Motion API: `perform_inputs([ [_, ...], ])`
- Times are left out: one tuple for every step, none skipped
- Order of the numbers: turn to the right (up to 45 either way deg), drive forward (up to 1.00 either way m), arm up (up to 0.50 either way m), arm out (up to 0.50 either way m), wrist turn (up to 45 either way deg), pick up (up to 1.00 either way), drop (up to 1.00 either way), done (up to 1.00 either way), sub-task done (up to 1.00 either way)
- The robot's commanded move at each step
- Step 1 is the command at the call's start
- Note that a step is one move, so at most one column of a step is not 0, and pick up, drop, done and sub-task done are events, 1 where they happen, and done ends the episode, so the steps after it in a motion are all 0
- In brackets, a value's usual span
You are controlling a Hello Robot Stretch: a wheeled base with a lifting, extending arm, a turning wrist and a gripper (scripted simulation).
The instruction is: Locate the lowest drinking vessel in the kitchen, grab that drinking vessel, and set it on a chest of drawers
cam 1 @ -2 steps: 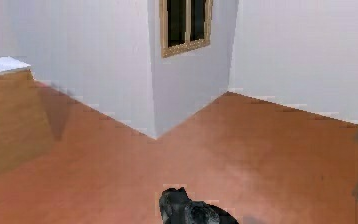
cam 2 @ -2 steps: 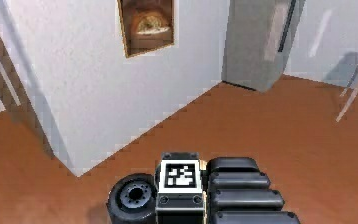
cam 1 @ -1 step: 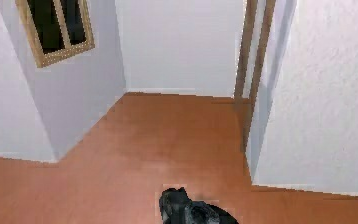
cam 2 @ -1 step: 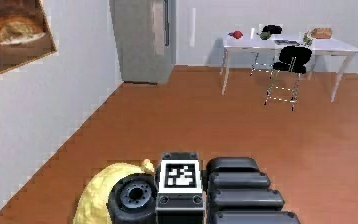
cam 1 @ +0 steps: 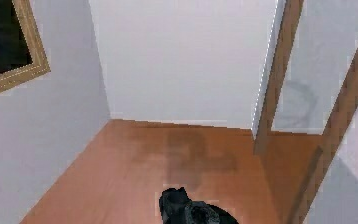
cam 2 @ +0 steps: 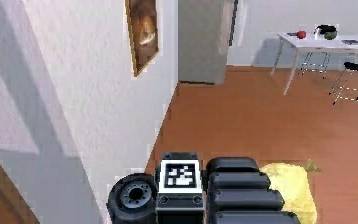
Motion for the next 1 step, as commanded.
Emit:
perform_inputs([
  [9.0,0.00,0.00,0.00,0.0,0.00,0.00,0.00,0.00],
])
